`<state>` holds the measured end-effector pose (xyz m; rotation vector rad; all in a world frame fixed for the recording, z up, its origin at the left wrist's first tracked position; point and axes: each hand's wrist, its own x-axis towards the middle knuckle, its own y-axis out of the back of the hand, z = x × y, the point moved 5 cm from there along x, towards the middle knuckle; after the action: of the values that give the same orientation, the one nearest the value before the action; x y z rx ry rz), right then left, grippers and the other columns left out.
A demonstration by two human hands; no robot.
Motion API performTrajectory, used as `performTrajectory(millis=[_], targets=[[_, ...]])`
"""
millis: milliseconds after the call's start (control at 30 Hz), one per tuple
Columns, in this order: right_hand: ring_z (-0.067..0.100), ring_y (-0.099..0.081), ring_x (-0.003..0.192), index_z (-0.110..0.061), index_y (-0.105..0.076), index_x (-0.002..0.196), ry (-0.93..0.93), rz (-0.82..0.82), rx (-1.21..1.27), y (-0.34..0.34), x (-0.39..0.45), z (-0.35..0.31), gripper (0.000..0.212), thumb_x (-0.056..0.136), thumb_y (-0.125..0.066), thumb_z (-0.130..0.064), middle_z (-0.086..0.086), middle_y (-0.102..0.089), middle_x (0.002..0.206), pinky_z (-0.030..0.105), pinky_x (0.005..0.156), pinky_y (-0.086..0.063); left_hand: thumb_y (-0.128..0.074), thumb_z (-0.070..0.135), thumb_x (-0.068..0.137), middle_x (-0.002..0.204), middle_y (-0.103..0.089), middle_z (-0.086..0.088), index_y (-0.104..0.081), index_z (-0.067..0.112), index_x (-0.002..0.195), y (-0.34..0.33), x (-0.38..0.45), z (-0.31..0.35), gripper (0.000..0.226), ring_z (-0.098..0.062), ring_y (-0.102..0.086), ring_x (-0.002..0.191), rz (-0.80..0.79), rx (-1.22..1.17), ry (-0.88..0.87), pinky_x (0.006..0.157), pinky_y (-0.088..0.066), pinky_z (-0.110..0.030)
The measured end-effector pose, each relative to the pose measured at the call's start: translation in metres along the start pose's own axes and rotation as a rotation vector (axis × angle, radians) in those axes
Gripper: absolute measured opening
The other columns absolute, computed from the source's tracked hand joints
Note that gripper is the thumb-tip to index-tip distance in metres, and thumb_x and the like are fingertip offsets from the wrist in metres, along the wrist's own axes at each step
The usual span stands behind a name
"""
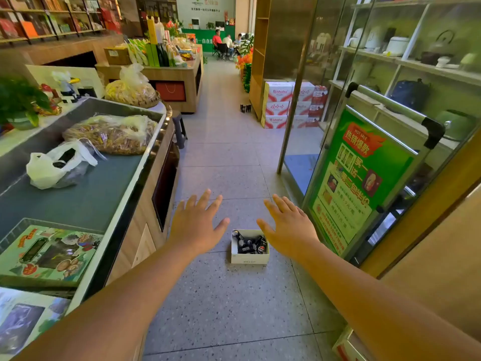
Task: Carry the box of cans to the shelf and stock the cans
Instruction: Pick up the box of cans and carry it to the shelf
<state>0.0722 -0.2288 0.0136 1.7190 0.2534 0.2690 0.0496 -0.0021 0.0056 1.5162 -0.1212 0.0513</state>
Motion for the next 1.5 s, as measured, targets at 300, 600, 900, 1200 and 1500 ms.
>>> performTrajectory(millis=[300, 600, 900, 1200, 1500], targets=[[0.017, 0.004, 0.153, -0.033, -0.010, 0.157, -0.032, -0.015, -0.002, -0.019, 0.035, 0.004, 0.070, 0.097, -0.020, -0.067, -0.005, 0.002, 0.166, 0.041, 0.122, -0.006, -0.014, 0.070, 0.090, 0.164, -0.014, -0.002, -0.014, 0.035, 0.154, -0.024, 0.039, -0.016, 0.074, -0.035, -0.020, 0.147, 0.012, 0.028, -0.019, 0.117, -0.023, -0.052], [0.019, 0.001, 0.153, -0.031, -0.010, 0.157, -0.006, -0.042, -0.048, -0.036, 0.144, 0.075, 0.071, 0.097, -0.019, -0.067, -0.002, -0.002, 0.166, 0.043, 0.123, -0.008, -0.019, 0.068, 0.091, 0.164, -0.015, -0.003, -0.018, 0.035, 0.154, -0.057, 0.151, 0.005, 0.071, -0.033, -0.022, 0.147, -0.021, 0.061, 0.015, 0.117, -0.024, -0.051], [0.020, 0.000, 0.153, -0.028, -0.011, 0.158, 0.058, -0.053, -0.043, -0.019, 0.265, 0.147, 0.071, 0.098, -0.019, -0.065, -0.001, -0.004, 0.166, 0.044, 0.123, -0.010, -0.022, 0.068, 0.090, 0.161, -0.025, -0.007, -0.026, 0.032, 0.152, -0.062, 0.277, 0.030, 0.072, -0.037, -0.030, 0.143, 0.012, 0.049, 0.096, 0.115, -0.028, -0.051], [0.022, -0.001, 0.153, -0.028, -0.009, 0.157, 0.054, -0.110, -0.026, -0.046, 0.376, 0.171, 0.069, 0.099, -0.019, -0.063, -0.001, -0.002, 0.166, 0.044, 0.122, -0.011, -0.021, 0.068, 0.089, 0.160, -0.027, -0.007, -0.028, 0.031, 0.152, -0.098, 0.381, 0.013, 0.073, -0.035, -0.031, 0.142, -0.026, 0.048, 0.088, 0.113, -0.031, -0.052], [0.020, -0.002, 0.153, -0.028, -0.009, 0.158, -0.035, -0.134, -0.038, -0.082, 0.493, 0.173, 0.070, 0.098, -0.019, -0.063, -0.001, -0.005, 0.166, 0.043, 0.121, -0.012, -0.021, 0.068, 0.088, 0.158, -0.030, -0.009, -0.032, 0.028, 0.150, -0.141, 0.509, -0.041, 0.075, -0.032, -0.035, 0.140, -0.055, 0.045, 0.013, 0.111, -0.032, -0.051]])
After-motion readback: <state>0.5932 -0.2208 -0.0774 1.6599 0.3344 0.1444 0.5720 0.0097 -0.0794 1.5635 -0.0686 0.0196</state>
